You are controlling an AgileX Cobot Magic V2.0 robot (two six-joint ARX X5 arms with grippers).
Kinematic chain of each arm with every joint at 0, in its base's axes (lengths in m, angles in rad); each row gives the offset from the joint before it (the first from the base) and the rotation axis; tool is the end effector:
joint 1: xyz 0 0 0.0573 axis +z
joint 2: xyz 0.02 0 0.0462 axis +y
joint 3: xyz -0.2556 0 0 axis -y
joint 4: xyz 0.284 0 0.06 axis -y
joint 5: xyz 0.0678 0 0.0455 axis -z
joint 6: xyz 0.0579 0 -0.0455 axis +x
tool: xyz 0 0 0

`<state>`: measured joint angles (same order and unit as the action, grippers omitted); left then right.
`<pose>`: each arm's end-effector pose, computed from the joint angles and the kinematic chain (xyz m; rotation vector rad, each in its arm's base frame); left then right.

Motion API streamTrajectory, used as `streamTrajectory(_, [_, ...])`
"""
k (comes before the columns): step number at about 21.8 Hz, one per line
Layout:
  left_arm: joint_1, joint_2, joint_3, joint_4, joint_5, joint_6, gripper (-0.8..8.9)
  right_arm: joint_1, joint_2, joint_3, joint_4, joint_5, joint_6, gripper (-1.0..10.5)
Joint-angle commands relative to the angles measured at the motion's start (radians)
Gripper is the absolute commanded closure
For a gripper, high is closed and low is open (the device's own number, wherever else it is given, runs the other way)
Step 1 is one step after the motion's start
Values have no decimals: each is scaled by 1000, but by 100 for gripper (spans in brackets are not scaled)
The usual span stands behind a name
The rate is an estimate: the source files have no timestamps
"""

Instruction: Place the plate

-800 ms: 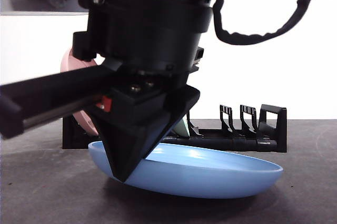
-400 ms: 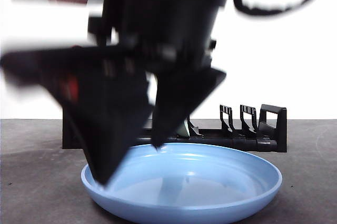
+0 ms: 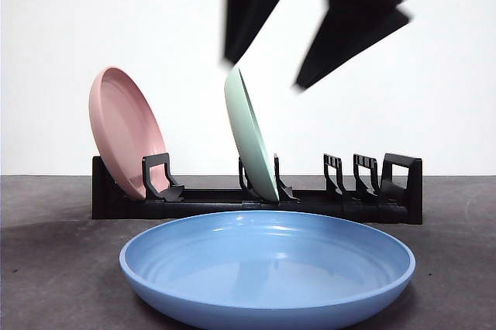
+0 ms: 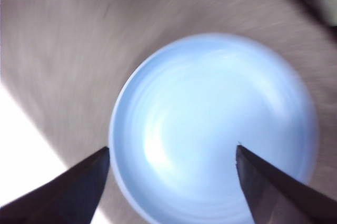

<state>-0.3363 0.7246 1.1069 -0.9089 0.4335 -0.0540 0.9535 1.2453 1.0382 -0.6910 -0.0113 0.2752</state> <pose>0.1560 -0.0803 0.3741 -0.0763 0.5592 -0.7369 0.1771 0.2506 0.2477 -0.1826 0.9388 0.7692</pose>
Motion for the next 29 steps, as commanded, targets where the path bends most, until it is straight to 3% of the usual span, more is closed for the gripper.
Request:
streamTrajectory(1, [-4,49,16,13,-36,-14,254,-127,-66,18,-3,-97,0,546])
streamTrajectory(7, [-13,204,36,14,-85,-15,257,-468,-206,18,-59,-335,-72,546])
streamTrajectory(10, [-32,332,87,14,-169,-14,257,-688,-276,18,-130,-490,-147,546])
streamTrajectory(14, [-56,501,221,2,-285,-14,257,-859,-362,17,-190,-666,-179,546])
streamTrajectory(22, [-119,912,604,-136,-765,19,257,-871,-509,17,-235,-720,-171,546])
streamTrajectory(29, [-129,1125,688,-96,-1070,20,265,-837,-511,16,-230,-725,-171,546])
